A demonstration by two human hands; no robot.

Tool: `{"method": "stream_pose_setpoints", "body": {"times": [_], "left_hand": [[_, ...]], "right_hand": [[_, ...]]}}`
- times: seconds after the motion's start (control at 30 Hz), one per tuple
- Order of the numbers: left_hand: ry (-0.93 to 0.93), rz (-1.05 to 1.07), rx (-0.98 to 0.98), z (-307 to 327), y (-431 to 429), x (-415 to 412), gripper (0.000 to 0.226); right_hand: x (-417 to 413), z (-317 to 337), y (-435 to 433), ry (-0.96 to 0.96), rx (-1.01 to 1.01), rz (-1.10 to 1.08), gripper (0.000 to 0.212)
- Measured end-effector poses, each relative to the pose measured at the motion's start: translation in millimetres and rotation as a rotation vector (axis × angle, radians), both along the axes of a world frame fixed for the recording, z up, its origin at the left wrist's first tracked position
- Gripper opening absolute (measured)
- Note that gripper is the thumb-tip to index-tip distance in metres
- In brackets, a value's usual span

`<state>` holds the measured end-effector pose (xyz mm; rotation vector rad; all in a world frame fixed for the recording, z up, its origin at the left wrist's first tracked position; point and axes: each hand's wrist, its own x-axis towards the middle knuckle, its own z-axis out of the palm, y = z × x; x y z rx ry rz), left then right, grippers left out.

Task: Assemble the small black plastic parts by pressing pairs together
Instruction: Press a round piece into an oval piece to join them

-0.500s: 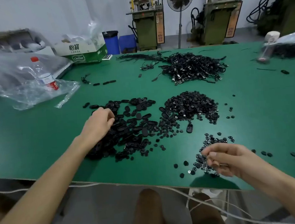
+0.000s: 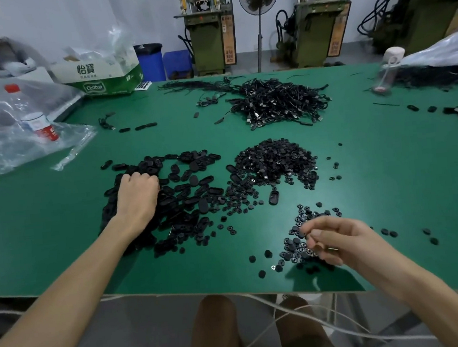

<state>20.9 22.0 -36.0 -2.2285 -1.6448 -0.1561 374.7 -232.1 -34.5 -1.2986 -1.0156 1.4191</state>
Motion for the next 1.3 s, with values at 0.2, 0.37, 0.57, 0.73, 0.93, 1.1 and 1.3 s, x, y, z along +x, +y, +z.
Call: {"method": "stream_pose_setpoints", "body": {"times": [0.2, 0.37, 0.57, 0.73, 0.93, 1.1, 1.3], "left_hand": [[-0.244, 0.053, 0.034, 5.9, 3.6, 6.9, 0.013], [-0.495, 0.02, 0.07, 17.8, -8.6, 34.9, 0.011], [-0.995, 0.002, -0.331, 24.5, -27.4, 53.0, 0.016], [-1.418, -0.331, -0.846, 14.4, -69.9, 103.7, 0.04], [-1.553, -0.407, -1.003, -12.5, -101.0, 184.1, 0.027], [-1.707, -0.387, -0.927, -29.9, -105.6, 201.0, 0.014], [-1.795, -0.426, -0.922, -35.1, -98.7, 195.1, 0.021]], "right_hand": [[1.1, -1.8, 11.1, -0.063, 0.042, -0.072, 0.015], [-3.5, -3.0, 21.5, -0.564, 0.138, -0.201, 0.013], [0.5, -19.2, 21.5, -1.074, 0.208, -0.246, 0.023], [0.9, -30.0, 35.9, -1.241, 0.188, -0.218, 0.037], [-2.6, -35.0, 48.0, -1.117, 0.299, -0.293, 0.015], [1.0, -38.5, 55.9, -1.084, 0.307, -0.352, 0.009], [-2.3, -39.4, 76.3, -1.004, 0.302, -0.399, 0.008]]}}
